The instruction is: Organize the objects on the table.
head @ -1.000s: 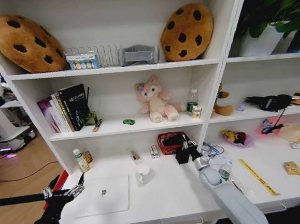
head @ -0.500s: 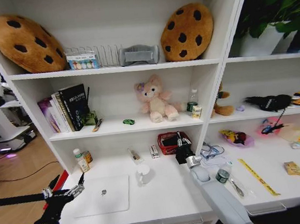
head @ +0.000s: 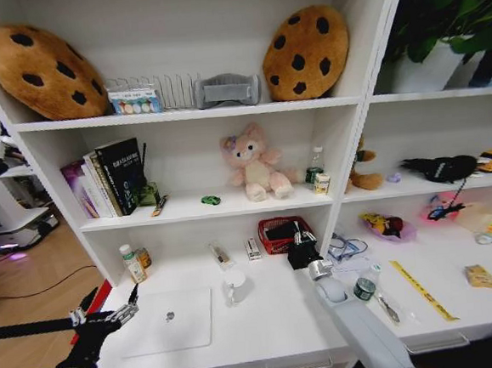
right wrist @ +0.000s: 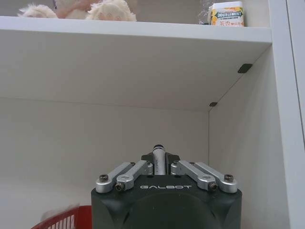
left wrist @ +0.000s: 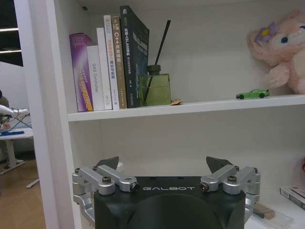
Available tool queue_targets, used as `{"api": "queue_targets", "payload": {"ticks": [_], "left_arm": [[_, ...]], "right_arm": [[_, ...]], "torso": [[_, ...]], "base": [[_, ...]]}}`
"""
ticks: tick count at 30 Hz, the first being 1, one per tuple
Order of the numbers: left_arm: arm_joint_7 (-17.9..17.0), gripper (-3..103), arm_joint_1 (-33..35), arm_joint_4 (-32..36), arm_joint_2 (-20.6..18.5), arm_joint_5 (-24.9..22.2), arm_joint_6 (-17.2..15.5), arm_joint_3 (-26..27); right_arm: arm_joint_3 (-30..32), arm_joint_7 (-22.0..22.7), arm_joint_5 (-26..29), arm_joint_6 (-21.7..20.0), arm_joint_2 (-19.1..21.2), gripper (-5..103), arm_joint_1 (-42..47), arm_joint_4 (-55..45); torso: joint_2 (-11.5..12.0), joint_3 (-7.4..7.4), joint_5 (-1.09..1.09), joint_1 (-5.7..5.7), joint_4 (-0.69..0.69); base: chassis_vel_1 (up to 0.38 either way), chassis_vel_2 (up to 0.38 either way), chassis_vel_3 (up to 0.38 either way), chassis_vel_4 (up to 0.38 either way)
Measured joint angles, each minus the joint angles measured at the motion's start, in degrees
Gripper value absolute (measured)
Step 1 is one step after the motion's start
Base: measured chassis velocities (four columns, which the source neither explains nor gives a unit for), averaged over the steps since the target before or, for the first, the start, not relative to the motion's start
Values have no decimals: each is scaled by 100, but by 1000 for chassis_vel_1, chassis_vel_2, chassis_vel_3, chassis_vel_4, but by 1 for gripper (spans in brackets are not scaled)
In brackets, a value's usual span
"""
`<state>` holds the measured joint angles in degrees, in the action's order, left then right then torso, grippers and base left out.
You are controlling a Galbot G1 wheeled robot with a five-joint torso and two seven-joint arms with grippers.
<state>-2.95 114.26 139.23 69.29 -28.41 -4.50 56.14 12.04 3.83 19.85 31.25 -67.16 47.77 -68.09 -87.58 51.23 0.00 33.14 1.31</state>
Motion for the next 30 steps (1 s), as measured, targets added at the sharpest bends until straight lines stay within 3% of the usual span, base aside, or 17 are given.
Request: {"api": "queue_targets", "payload": {"ticks": [2,5,10,12,17,18,20,22,23,25,27,29,30], "left_arm": [[0,100,0,0,0,0,0,0],[0,100,0,0,0,0,0,0],[0,100,0,0,0,0,0,0],[0,100,0,0,0,0,0,0],[0,100,0,0,0,0,0,0],[0,100,0,0,0,0,0,0],[0,100,0,0,0,0,0,0],[0,100,0,0,0,0,0,0],[2,100,0,0,0,0,0,0],[4,100,0,0,0,0,0,-1],[2,100,0,0,0,0,0,0],[0,100,1,-1,-1,0,0,0],[3,100,0,0,0,0,0,0]], "right_arm": [[4,-7,10,-20,32,8,2,-7],[19,-31,104,-149,91,16,77,-121],[17,-46,123,-235,113,38,210,-277],[16,-46,134,-261,138,38,238,-333],[16,-23,189,-384,370,60,409,-737],[16,-23,189,-384,370,60,409,-737],[160,-97,520,-958,817,76,845,-1572],[230,-136,630,-1140,989,76,1050,-1930],[355,-107,758,-1350,1207,86,1425,-2530],[442,-33,847,-1507,1331,86,1710,-2890],[801,154,1120,-2036,1581,99,2605,-3774],[905,213,1180,-2174,1619,99,2827,-3970],[1170,432,1344,-2566,1679,99,3304,-4422]], "torso": [[0,0,1,0,0],[0,0,-1,0,1],[0,0,1,0,0],[0,0,1,0,0],[0,0,2,0,0],[0,0,2,0,0],[0,0,0,0,-1],[0,0,0,0,2],[0,-1,-2,0,1],[0,-1,-1,-1,0],[0,-1,2,-1,0],[0,-1,1,-1,3],[0,-1,1,-1,4]], "base": [[0,0,0,0],[0,0,0,0],[0,0,0,0],[0,0,0,0],[0,0,0,0],[0,0,0,0],[0,0,0,0],[0,0,0,0],[0,0,0,0],[0,0,0,0],[0,0,0,0],[0,0,0,0],[0,0,0,0]]}}
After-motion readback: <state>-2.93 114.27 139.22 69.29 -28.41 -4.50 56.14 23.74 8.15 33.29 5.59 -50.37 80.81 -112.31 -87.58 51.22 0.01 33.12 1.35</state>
